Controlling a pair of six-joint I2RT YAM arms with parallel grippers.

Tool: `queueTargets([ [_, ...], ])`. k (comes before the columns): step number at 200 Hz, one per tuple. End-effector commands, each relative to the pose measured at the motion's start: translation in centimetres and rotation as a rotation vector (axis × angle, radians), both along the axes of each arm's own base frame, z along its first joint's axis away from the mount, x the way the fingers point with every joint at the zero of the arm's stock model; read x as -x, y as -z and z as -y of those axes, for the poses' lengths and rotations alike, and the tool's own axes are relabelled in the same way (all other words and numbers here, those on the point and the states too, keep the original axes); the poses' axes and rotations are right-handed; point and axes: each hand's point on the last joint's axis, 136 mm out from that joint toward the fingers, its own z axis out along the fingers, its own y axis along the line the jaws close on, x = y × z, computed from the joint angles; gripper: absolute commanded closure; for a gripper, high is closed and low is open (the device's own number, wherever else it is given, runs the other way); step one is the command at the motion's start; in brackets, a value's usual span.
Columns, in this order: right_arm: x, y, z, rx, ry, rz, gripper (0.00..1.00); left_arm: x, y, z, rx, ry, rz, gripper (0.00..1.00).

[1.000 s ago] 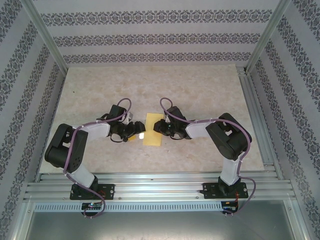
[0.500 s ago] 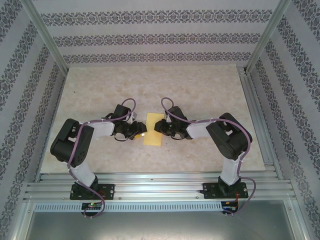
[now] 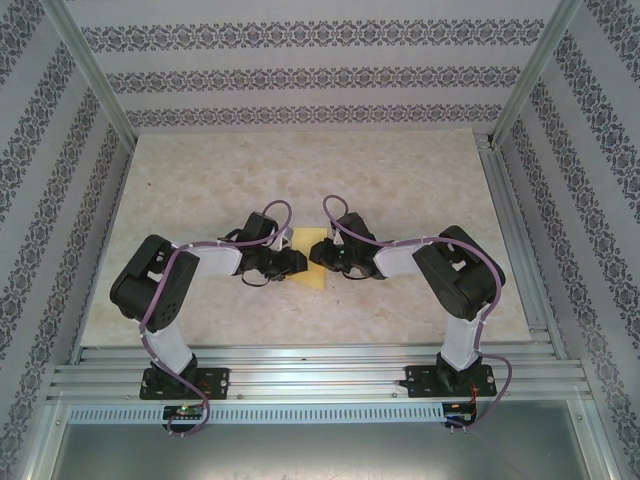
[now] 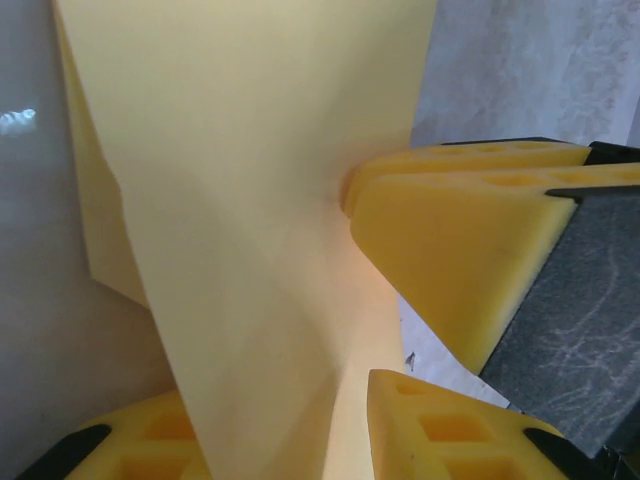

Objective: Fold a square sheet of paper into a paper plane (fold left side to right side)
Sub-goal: Third fold the triangle at the center of the table.

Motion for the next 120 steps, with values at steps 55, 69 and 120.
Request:
queueTargets([
  [55,0.4,0.9,1.0,0.033,0.009,-0.028,0.75,0.1,-2.2,-1.4,-0.07,0.012,0.071,0.66],
  [69,0.4,0.8,0.9,0.033,0.008,-0.026,0.75,0.4,-2.2,-1.4,-0.07,0.016,0.065,0.66],
  [120,0.1,0.0,0.8,0.019,0.0,0.001,0.74,0.5,-2.6,-1.1,-0.045,0.021,0.064,0.82],
])
